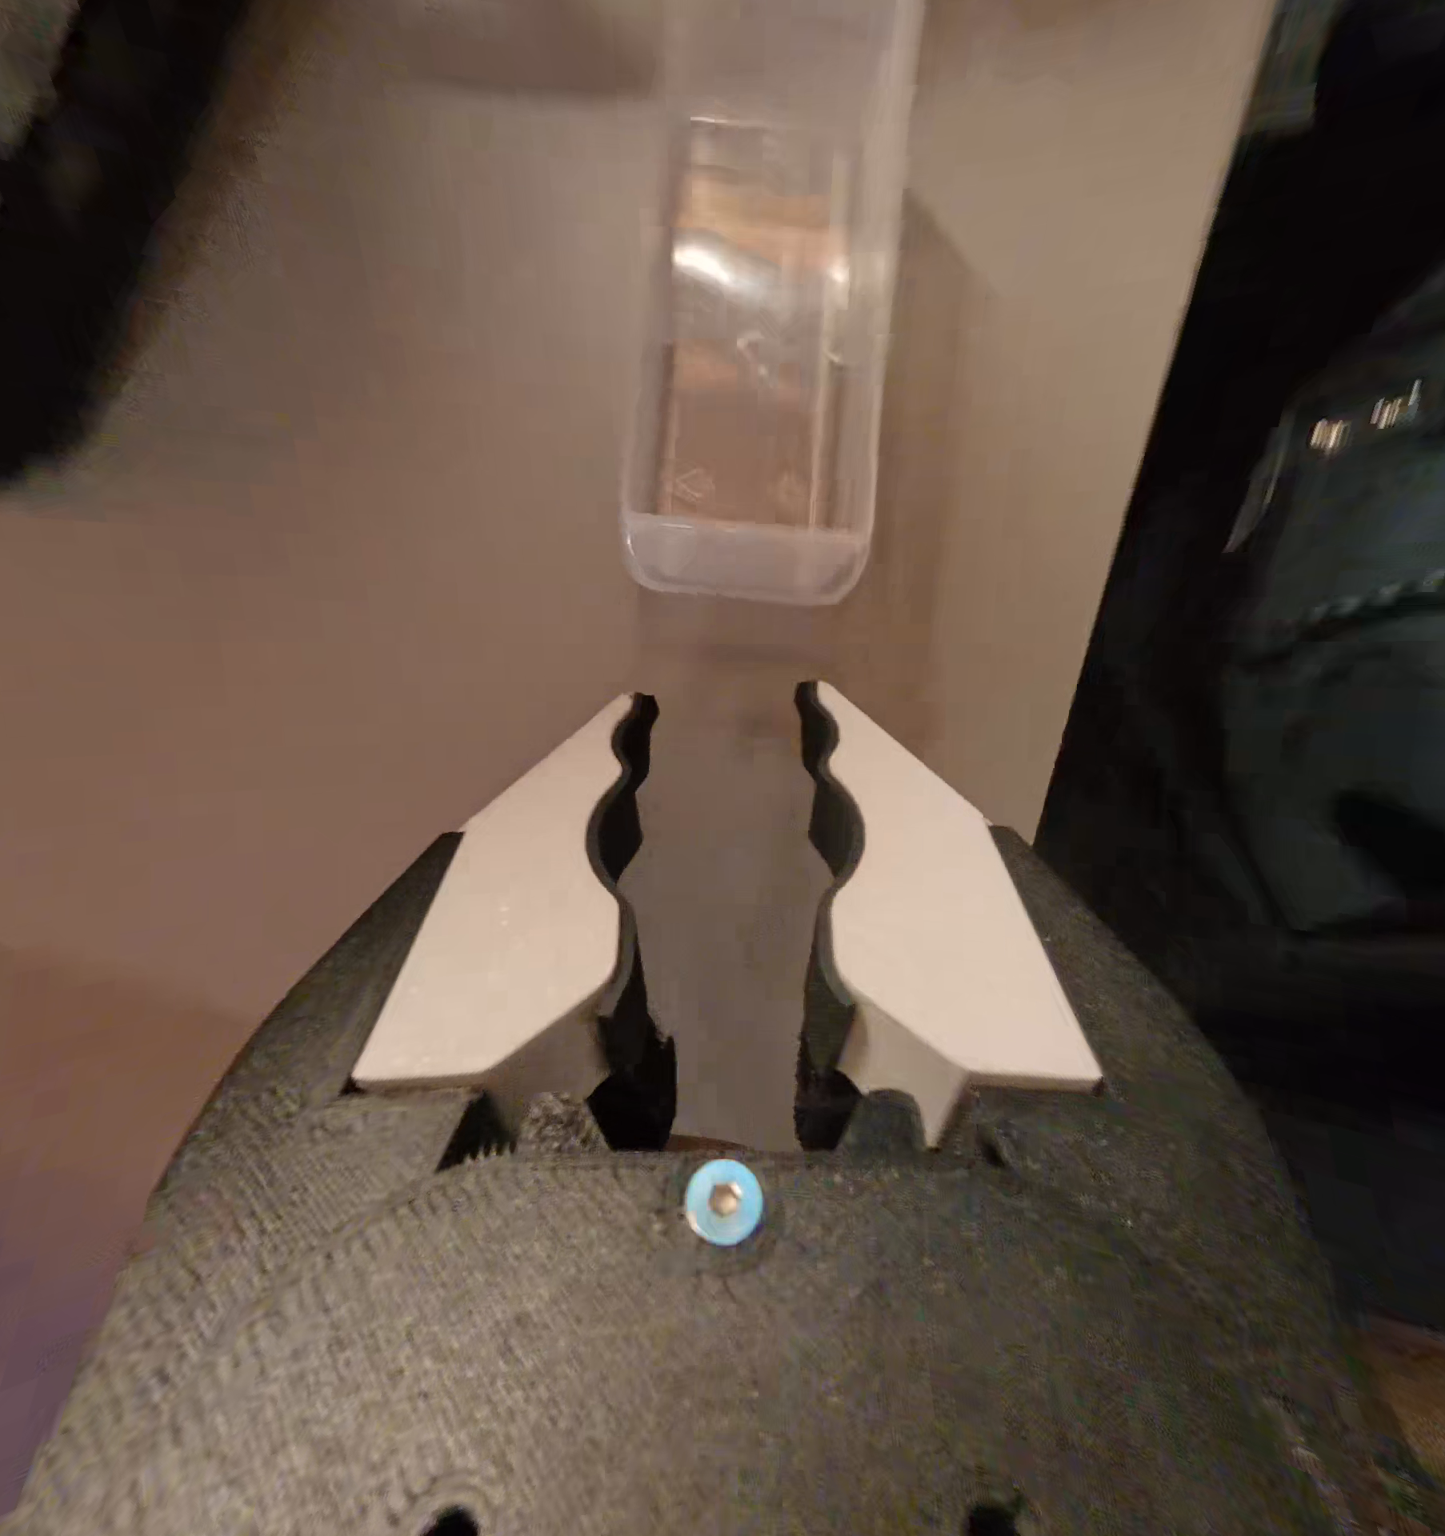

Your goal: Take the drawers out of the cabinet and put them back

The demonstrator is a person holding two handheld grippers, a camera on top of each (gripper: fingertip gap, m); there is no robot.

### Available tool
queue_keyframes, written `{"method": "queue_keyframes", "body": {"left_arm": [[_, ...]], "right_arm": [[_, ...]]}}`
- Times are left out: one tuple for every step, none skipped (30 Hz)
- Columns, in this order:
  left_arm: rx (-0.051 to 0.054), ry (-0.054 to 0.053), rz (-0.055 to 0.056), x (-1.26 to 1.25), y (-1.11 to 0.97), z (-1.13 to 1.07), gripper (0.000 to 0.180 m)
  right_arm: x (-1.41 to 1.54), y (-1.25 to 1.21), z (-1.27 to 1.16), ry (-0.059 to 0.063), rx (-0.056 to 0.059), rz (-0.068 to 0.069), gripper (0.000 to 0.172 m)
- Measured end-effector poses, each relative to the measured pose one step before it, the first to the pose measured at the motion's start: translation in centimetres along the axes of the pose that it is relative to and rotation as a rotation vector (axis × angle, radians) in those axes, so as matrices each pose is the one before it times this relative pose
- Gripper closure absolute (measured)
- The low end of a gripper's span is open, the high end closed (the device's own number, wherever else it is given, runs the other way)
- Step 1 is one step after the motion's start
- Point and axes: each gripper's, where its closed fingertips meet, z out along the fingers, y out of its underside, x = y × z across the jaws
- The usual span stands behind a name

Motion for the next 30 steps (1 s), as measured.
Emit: {"method": "queue_keyframes", "body": {"left_arm": [[0.0057,-0.0163,0.1123,0.408,-0.167,-0.026,0.141],[0.019,-0.0258,0.1008,0.102,-0.43,-0.108,0.138],[0.0256,-0.025,0.0825,-0.068,-0.606,-0.139,0.136],[0.0304,-0.0204,0.0791,-0.054,-0.721,-0.117,0.135],[0.0306,-0.0187,0.0881,0.008,-0.721,-0.062,0.135],[0.0235,-0.0168,0.0907,0.046,-0.657,0.01,0.134],[0.0072,-0.0056,0.0818,0.173,-0.463,0.117,0.133],[-0.0165,0.0107,0.0705,0.365,-0.138,0.251,0.13],[-0.0319,0.0144,0.0621,0.386,0.091,0.342,0.126],[-0.0307,0.0107,0.0548,0.311,0.107,0.397,0.123],[-0.0173,0.0087,0.0452,0.257,-0.067,0.413,0.121],[-0.0018,0.0016,0.0359,0.111,-0.265,0.39,0.12],[0.0056,-0.0089,0.0299,-0.099,-0.343,0.378,0.12],[0.0029,-0.0132,0.0281,-0.209,-0.242,0.35,0.12],[0.0004,-0.013,0.0262,-0.22,-0.169,0.316,0.12],[0.0,-0.0077,0.0203,-0.152,-0.141,0.283,0.122],[-0.003,0.0031,0.0124,0.001,-0.064,0.273,0.126],[-0.0032,0.0069,0.0059,0.069,-0.053,0.25,0.134],[0.0006,0.0074,0.0013,0.082,-0.103,0.159,0.146],[0.0026,0.0127,-0.0044,0.112,-0.164,0.077,0.155],[0.0063,0.0098,-0.0102,0.009,-0.257,-0.042,0.158],[0.0143,-0.0022,-0.0121,-0.268,-0.402,-0.184,0.159],[0.0208,-0.0109,-0.0133,-0.49,-0.52,-0.327,0.16],[0.0219,-0.0099,-0.0191,-0.616,-0.576,-0.422,0.161],[0.0172,-0.006,-0.0296,-0.705,-0.539,-0.484,0.161],[0.0148,-0.0098,-0.0365,-0.888,-0.539,-0.521,0.161],[0.0174,-0.0176,-0.0335,-1.068,-0.617,-0.547,0.162],[0.0154,-0.0221,-0.0251,-1.142,-0.634,-0.528,0.163],[0.0113,-0.0202,-0.0186,-1.131,-0.595,-0.488,0.163],[0.0079,-0.015,-0.0212,-1.089,-0.574,-0.417,0.163]], "right_arm": [[0.004,0.004,-0.013,0.0003,-0.0001,-0.001,0.13],[0.003,0.003,0.008,0.0,-0.0002,-0.0007,0.129],[-0.001,-0.003,0.002,-0.0002,0.0002,-0.0002,0.13],[-0.001,0.003,0.004,-0.0001,0.0005,0.0002,0.129],[0.005,-0.004,-0.008,0.0,0.0003,-0.0004,0.13],[0.004,-0.001,0.0,-0.0003,0.0001,-0.0012,0.13],[0.003,0.0,0.001,-0.0009,-0.0002,-0.0008,0.129],[0.002,0.002,0.0,-0.0009,-0.0003,-0.0007,0.129],[-0.001,-0.004,0.006,-0.0004,-0.0004,-0.0012,0.129],[0.004,-0.004,-0.003,-0.0003,-0.0004,-0.0015,0.129],[-0.004,0.005,-0.003,-0.0007,-0.0004,-0.0008,0.129],[0.007,-0.004,0.004,-0.0008,0.0,0.0002,0.129],[0.001,-0.004,0.003,-0.0005,0.0001,0.0003,0.129],[0.004,0.007,0.002,-0.0002,0.0002,-0.0006,0.129],[-0.004,-0.001,0.001,-0.0005,0.0001,-0.0004,0.129],[0.011,0.007,-0.006,-0.0009,-0.0001,-0.0001,0.129],[-0.008,0.0,0.0,-0.0008,0.0,-0.0005,0.129],[0.001,0.005,0.003,-0.0004,0.0003,-0.0007,0.129],[0.009,-0.007,0.005,-0.0003,0.0004,-0.0004,0.129],[-0.005,0.004,-0.002,-0.0004,-0.0003,-0.0002,0.129],[0.005,0.005,-0.002,-0.0006,-0.0005,-0.0005,0.129],[-0.003,-0.005,-0.003,-0.0004,-0.0004,-0.0005,0.129],[-0.002,-0.003,0.001,-0.0001,0.0002,0.0001,0.129],[0.003,0.003,0.005,-0.0002,0.0004,0.0008,0.129],[0.003,0.007,0.003,-0.0004,0.0001,0.0005,0.129],[0.004,-0.002,0.002,-0.0004,0.0,0.0001,0.129],[-0.011,-0.002,0.0,0.0,0.0003,0.0003,0.129],[0.006,0.005,0.003,0.0004,0.0004,0.0001,0.129],[0.004,-0.003,0.001,0.0002,0.0002,-0.0002,0.129],[-0.003,0.002,-0.001,-0.0003,-0.0001,-0.0002,0.129]]}}
